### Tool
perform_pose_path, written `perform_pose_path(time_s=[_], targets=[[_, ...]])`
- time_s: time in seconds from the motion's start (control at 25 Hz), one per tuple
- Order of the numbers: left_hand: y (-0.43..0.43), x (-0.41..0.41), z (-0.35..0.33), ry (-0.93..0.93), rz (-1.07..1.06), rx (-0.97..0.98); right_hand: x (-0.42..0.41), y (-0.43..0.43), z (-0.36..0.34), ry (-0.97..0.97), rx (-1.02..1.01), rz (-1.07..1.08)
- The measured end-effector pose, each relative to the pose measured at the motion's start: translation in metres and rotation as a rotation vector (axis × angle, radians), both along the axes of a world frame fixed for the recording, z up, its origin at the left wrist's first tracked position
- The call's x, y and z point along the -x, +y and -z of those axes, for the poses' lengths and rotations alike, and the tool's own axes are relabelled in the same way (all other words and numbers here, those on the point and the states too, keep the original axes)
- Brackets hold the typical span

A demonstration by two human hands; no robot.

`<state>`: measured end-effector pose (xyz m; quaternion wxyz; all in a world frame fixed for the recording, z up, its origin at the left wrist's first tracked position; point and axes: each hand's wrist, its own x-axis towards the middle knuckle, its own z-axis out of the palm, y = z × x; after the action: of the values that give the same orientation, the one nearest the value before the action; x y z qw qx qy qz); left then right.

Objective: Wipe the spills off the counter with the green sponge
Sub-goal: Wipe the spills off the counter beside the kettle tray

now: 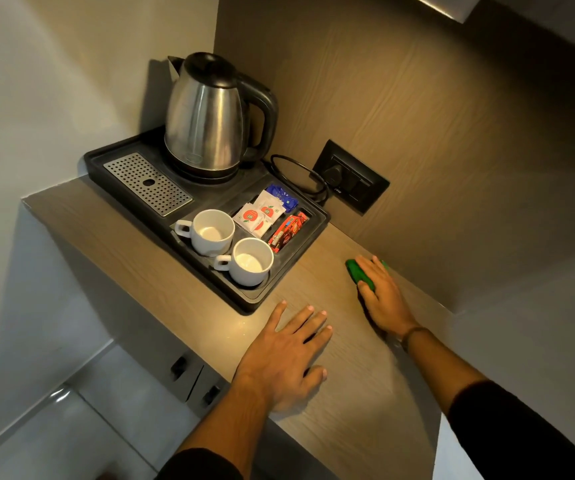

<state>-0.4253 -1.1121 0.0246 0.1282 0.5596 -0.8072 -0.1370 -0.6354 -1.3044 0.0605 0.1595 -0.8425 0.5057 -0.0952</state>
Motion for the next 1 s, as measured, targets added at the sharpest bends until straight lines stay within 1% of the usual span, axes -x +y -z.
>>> perform_pose_path(time_s=[0.04,0.08,0.16,0.24,0.32,0.36,0.44,0.52,0.56,0.6,0.64,0.68,0.72,0.8,0.84,0.88,0.92,0.96,1.0], targets=[[0.000,0.000,0.000,0.001,0.000,-0.002,-0.025,-0.007,0.000,-0.014,0.009,0.025],[0.000,0.000,0.000,0.001,-0.001,-0.003,-0.047,-0.007,0.000,-0.033,0.003,-0.001],[0.000,0.000,0.000,0.002,-0.004,-0.003,-0.060,0.015,0.007,-0.042,-0.016,-0.148],[0.002,0.000,0.002,0.003,-0.007,-0.002,-0.023,0.052,0.013,-0.013,-0.026,-0.268],[0.003,0.000,0.002,-0.002,-0.005,0.001,0.036,0.083,0.013,-0.008,-0.032,-0.283],[0.003,0.000,0.002,-0.003,-0.003,-0.002,0.061,0.088,0.010,-0.024,-0.037,-0.245],[0.001,-0.002,0.002,0.002,-0.010,-0.004,0.082,0.065,0.006,-0.044,-0.038,-0.083],[-0.001,-0.004,0.000,0.002,-0.011,-0.006,0.055,0.030,-0.002,-0.083,-0.006,0.138],[0.000,-0.004,0.000,0.005,-0.010,-0.013,0.033,0.020,-0.006,-0.088,0.005,0.200],[0.001,-0.004,0.001,0.008,-0.006,-0.016,0.013,0.021,-0.007,-0.081,0.007,0.211],[0.002,-0.004,0.002,0.009,-0.002,-0.021,-0.001,0.031,-0.002,-0.077,0.008,0.167],[0.003,-0.005,0.003,0.002,0.001,-0.027,-0.006,0.055,0.007,-0.059,0.013,0.075],[0.002,-0.005,0.002,-0.005,0.006,-0.026,0.002,0.084,0.016,-0.038,0.001,-0.004],[0.002,-0.002,0.002,-0.003,0.010,-0.023,0.050,0.147,0.027,0.013,-0.004,-0.082],[0.006,0.000,0.003,0.002,0.010,-0.027,0.077,0.183,0.026,0.023,-0.044,-0.051],[0.010,-0.002,0.002,-0.006,0.018,-0.032,0.094,0.202,0.023,0.017,-0.044,-0.015],[0.012,0.001,0.000,-0.022,0.101,-0.047,0.112,0.221,0.020,-0.023,0.010,0.106],[0.018,0.007,0.000,-0.036,0.199,-0.058,0.119,0.233,0.011,-0.018,-0.022,0.284],[0.019,0.006,0.003,-0.034,0.178,-0.035,0.112,0.209,0.002,-0.052,-0.022,0.384]])
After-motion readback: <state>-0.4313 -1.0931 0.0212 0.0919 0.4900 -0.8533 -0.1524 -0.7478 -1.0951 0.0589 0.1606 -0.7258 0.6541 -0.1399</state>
